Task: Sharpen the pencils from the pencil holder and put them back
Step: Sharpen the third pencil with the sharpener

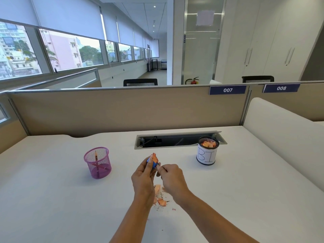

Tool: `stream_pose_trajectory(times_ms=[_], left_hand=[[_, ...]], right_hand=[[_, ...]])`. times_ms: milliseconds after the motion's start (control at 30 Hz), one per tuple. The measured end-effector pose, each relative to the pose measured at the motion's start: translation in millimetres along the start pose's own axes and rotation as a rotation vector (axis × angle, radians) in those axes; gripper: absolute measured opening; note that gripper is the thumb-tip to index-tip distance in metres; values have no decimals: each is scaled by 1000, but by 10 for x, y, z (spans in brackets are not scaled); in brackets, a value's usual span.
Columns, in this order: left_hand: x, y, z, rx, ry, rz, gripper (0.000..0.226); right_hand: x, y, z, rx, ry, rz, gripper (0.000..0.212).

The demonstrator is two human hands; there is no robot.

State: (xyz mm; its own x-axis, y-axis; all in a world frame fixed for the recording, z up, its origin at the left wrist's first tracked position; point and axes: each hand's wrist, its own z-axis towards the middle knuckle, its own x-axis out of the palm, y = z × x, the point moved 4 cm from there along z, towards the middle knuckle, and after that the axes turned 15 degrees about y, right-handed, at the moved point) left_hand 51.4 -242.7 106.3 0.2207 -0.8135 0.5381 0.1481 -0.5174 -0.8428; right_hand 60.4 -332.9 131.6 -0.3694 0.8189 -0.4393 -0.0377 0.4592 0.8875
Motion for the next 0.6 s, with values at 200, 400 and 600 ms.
stream_pose_trajectory(times_ms=[200, 400, 600], left_hand=[[50, -44, 30, -56, 131, -116, 18], [72, 39, 19, -131, 208, -242, 23], [-28, 22, 49, -73, 142, -135, 18]], right_hand=[[64, -17, -92, 292, 291, 1039, 36], [133, 27, -167, 331, 455, 1530, 48], [60, -60, -145, 257, 358, 1116, 27]])
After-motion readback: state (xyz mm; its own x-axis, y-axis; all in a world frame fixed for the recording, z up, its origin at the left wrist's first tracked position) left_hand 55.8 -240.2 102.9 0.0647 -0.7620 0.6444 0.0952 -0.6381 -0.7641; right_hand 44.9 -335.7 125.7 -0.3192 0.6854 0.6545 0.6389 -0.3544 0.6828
